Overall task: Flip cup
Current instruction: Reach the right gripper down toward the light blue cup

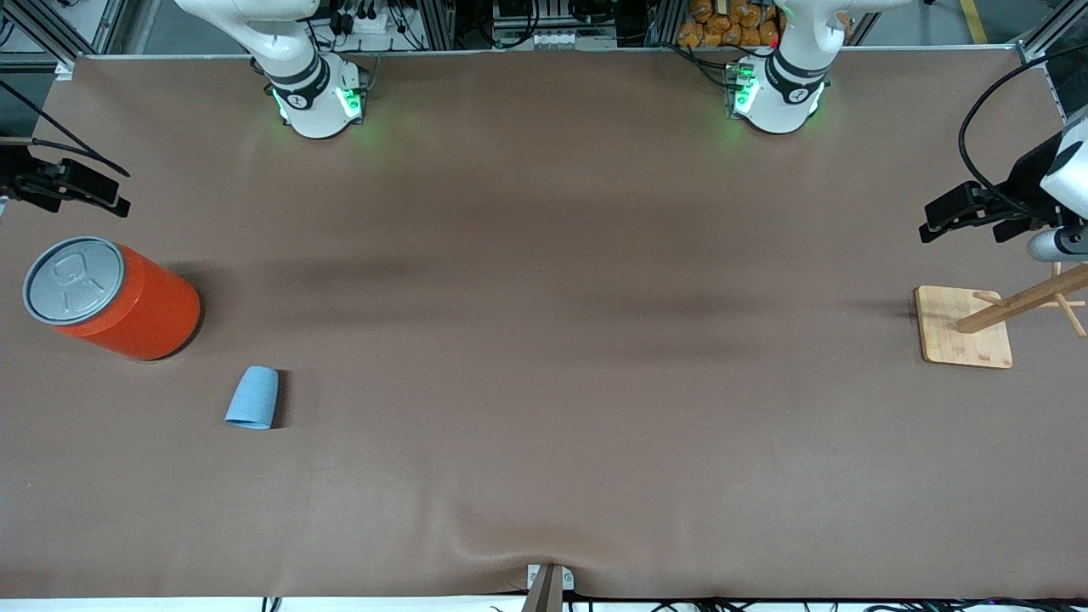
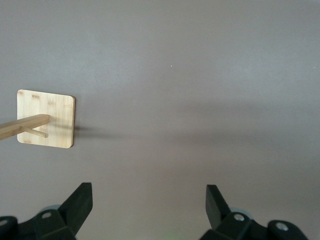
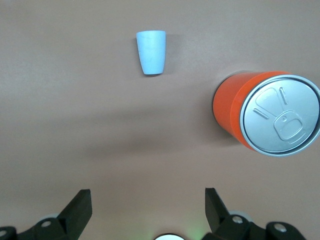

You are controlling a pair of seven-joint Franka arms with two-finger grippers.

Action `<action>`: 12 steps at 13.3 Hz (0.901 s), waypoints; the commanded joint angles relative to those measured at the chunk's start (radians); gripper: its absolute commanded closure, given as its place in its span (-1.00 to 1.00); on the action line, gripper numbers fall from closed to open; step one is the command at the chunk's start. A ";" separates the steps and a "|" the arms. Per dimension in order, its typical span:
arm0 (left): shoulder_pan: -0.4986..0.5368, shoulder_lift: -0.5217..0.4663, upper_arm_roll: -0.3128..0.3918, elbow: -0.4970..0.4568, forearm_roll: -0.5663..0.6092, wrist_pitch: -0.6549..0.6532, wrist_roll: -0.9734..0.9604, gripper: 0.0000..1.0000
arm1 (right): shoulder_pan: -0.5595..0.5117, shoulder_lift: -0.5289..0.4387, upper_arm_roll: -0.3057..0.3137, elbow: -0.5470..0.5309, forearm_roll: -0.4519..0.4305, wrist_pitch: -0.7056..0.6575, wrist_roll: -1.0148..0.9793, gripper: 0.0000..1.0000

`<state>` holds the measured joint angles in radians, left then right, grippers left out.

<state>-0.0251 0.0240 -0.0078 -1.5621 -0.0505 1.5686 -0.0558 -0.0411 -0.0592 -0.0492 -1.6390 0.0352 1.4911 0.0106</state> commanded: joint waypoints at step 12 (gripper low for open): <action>-0.003 -0.001 0.002 0.005 0.000 -0.019 -0.007 -1.00 | 0.052 0.310 0.008 -0.012 -0.046 0.217 -0.011 -1.00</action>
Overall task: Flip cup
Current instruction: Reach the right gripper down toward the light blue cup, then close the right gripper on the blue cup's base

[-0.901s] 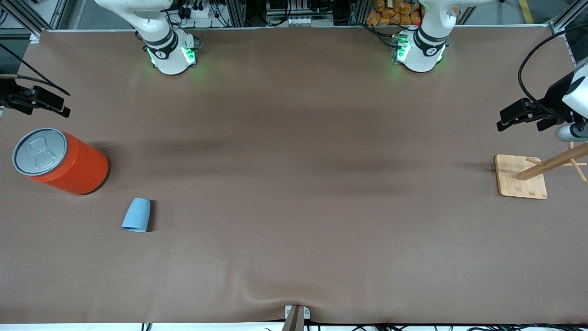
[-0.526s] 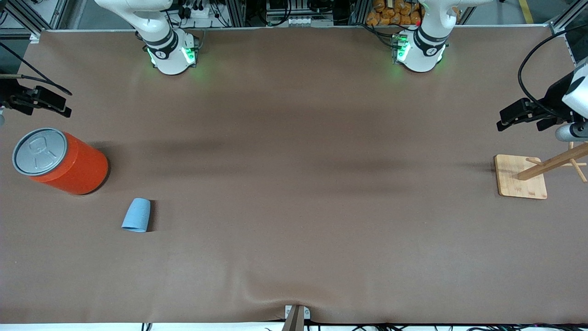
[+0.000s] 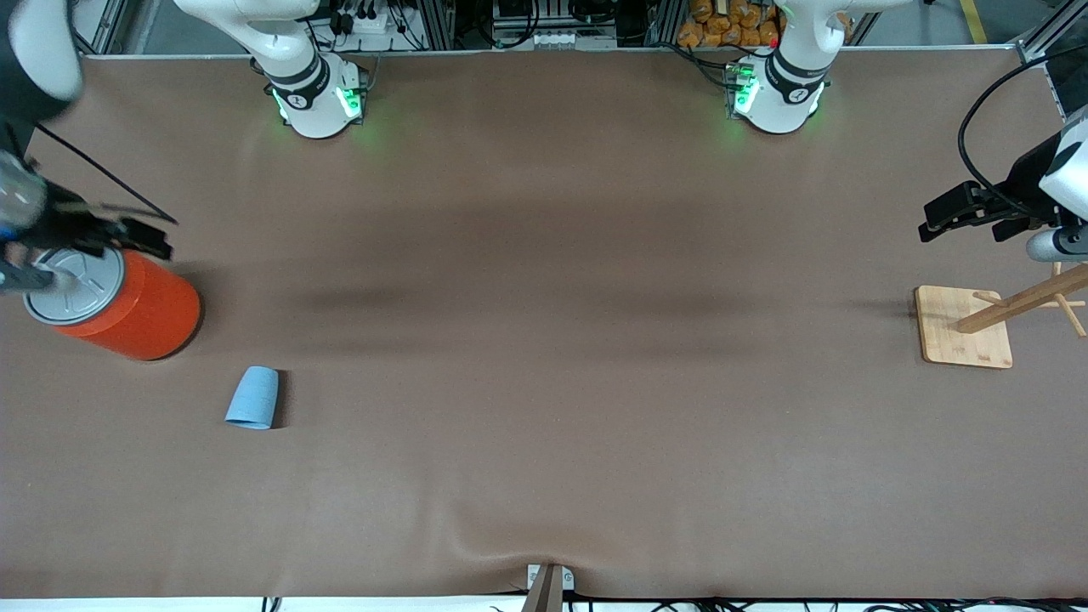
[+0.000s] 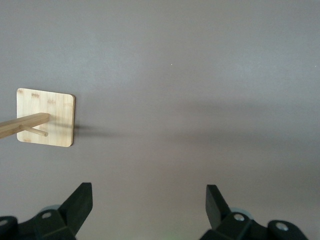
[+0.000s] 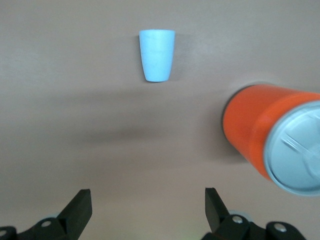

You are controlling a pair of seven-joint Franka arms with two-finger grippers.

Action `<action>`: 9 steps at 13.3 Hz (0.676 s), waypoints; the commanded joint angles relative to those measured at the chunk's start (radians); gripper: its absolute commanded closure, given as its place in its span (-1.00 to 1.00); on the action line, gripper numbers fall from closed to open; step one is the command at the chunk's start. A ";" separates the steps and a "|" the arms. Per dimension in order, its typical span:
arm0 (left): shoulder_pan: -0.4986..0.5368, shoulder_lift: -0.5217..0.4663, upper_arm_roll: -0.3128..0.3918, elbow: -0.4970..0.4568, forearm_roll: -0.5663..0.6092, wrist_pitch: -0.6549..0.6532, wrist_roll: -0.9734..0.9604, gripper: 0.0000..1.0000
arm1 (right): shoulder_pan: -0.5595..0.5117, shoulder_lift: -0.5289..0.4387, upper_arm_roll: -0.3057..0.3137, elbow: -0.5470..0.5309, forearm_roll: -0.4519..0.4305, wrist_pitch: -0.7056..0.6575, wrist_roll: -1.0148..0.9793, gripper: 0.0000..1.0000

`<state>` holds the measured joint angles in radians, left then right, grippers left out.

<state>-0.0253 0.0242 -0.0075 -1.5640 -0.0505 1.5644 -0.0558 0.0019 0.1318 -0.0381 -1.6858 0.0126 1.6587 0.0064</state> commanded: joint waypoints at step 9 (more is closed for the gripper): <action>0.001 -0.001 0.001 0.002 0.000 -0.015 0.007 -1.00 | -0.003 0.411 -0.002 0.051 -0.010 0.450 -0.040 -1.00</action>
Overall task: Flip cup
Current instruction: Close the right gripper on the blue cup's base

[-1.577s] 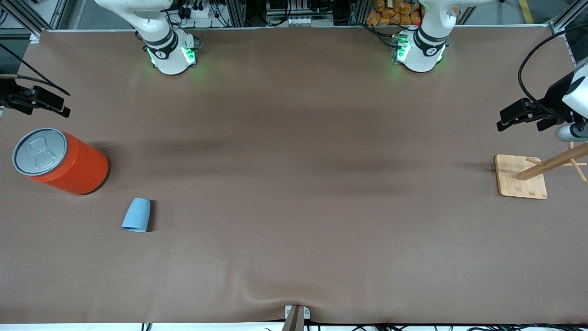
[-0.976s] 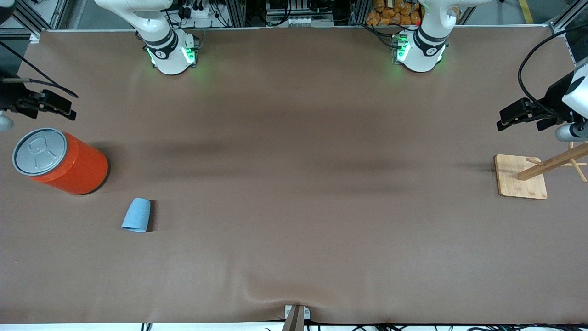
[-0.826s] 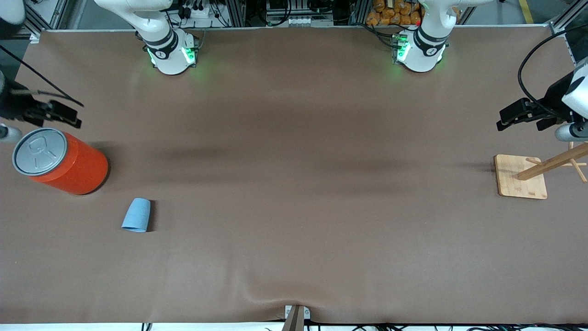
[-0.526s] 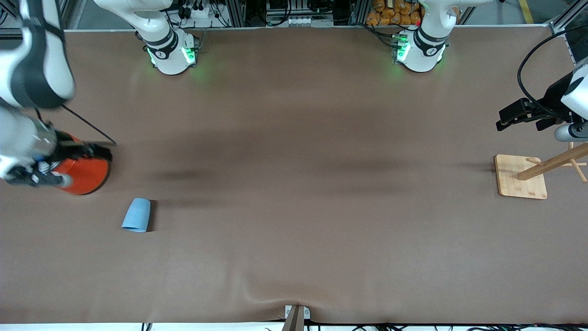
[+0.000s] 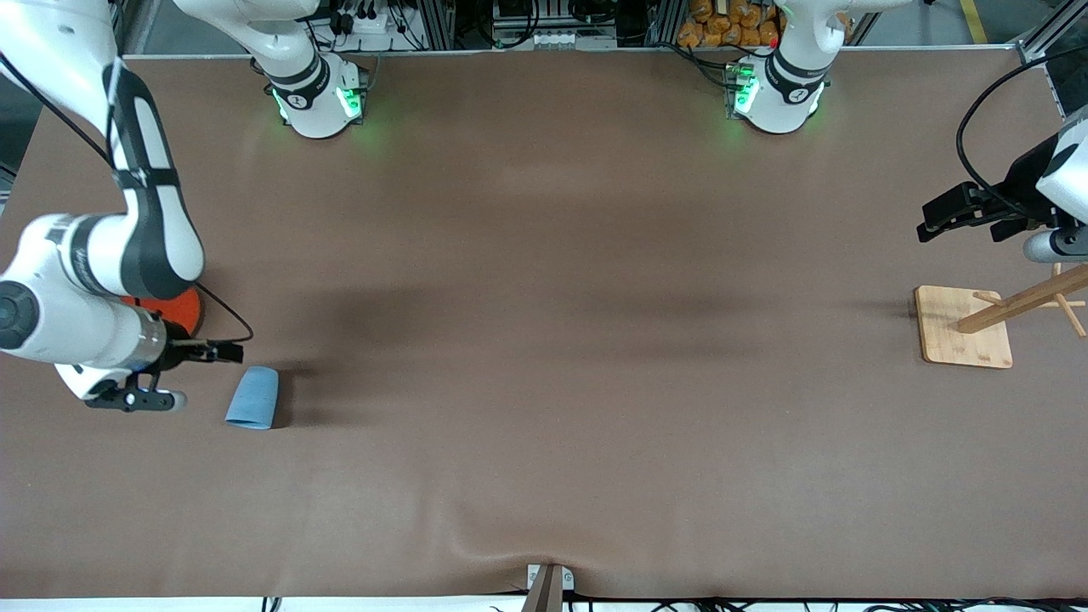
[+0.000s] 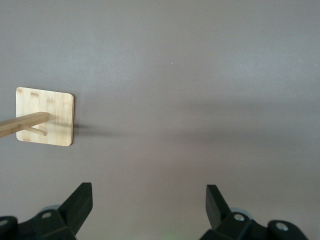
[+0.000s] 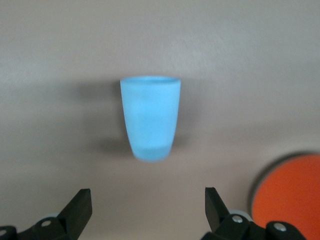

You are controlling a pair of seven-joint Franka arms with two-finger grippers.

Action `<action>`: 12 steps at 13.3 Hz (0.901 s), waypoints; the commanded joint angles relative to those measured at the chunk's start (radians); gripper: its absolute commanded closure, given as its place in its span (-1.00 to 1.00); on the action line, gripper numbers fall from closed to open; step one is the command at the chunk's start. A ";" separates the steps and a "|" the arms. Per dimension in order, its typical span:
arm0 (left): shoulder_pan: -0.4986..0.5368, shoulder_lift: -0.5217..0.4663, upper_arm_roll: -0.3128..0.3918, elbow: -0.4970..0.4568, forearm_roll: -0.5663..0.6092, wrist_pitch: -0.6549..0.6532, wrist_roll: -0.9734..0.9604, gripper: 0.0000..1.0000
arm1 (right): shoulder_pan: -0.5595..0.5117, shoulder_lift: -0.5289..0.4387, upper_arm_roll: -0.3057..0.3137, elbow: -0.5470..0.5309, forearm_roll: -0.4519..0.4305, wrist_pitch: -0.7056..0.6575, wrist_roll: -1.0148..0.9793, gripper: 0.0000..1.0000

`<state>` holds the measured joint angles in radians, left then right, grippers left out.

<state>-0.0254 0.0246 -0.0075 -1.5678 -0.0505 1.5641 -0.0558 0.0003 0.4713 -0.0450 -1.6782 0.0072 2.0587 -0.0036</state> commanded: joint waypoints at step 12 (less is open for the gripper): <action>-0.001 0.000 0.003 0.008 0.000 -0.015 0.007 -1.00 | 0.004 0.236 0.007 0.031 0.054 0.310 -0.067 0.05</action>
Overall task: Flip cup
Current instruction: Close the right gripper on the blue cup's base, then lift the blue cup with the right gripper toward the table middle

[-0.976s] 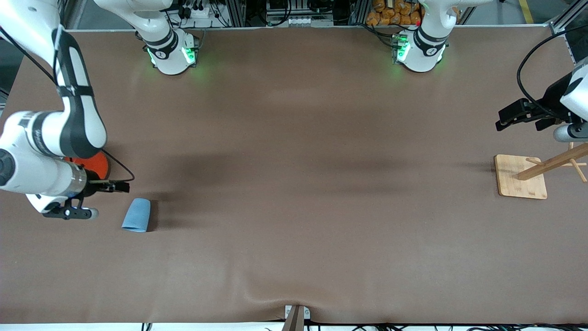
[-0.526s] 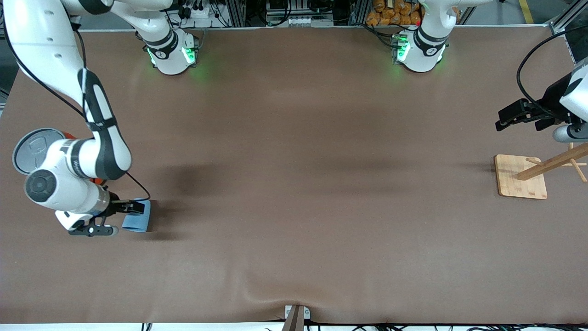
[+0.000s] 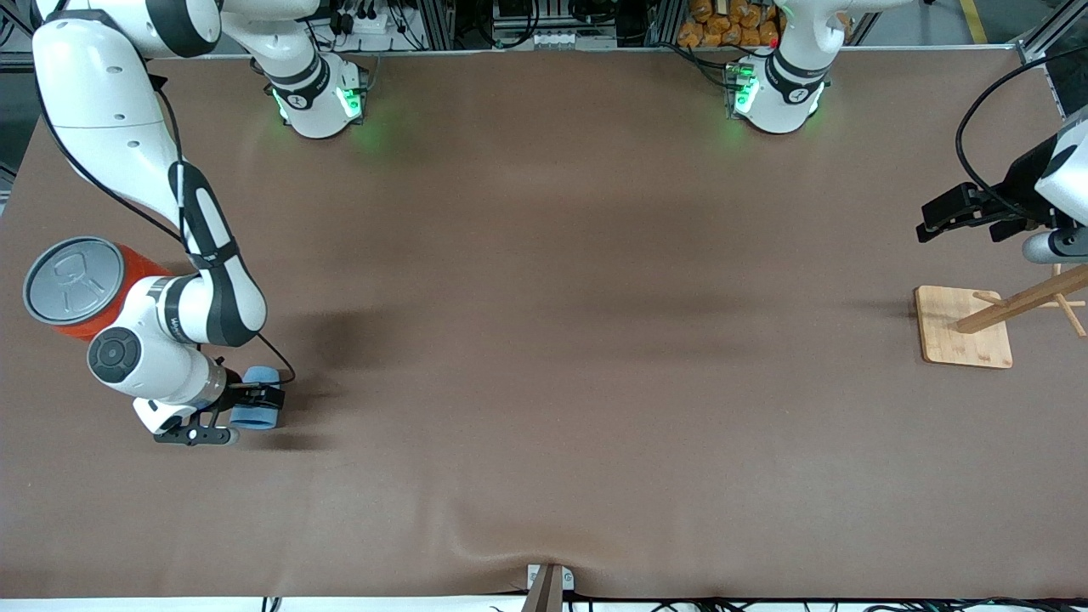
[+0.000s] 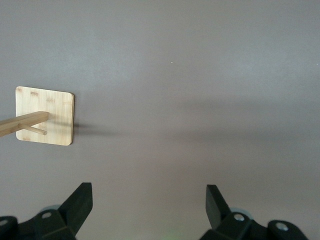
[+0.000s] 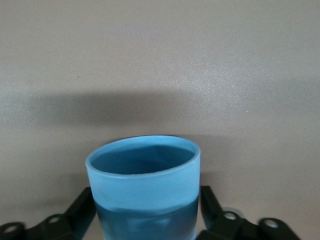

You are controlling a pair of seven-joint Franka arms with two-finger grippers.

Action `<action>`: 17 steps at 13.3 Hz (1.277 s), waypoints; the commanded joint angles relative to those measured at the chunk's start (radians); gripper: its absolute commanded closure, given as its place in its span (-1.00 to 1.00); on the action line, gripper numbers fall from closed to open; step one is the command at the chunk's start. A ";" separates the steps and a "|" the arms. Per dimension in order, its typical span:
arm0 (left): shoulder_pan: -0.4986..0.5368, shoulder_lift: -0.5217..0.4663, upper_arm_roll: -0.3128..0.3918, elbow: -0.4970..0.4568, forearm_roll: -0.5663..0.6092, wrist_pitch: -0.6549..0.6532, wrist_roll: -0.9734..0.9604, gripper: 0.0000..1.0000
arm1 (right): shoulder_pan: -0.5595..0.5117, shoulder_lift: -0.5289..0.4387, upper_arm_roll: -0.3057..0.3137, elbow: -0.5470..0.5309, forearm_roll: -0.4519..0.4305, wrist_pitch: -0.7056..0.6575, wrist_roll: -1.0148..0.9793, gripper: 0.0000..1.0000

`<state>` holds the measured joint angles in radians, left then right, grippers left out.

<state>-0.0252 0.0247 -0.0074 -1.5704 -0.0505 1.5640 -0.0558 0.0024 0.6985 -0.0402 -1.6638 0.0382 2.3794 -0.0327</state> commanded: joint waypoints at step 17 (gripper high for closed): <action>0.001 0.006 0.003 0.013 0.000 -0.015 0.005 -1.00 | 0.269 -0.191 0.149 0.001 0.025 -0.234 -1.087 0.26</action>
<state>-0.0249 0.0277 -0.0071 -1.5716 -0.0505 1.5640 -0.0558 0.2090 0.5169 0.1026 -1.6487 0.0533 2.1087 -1.0444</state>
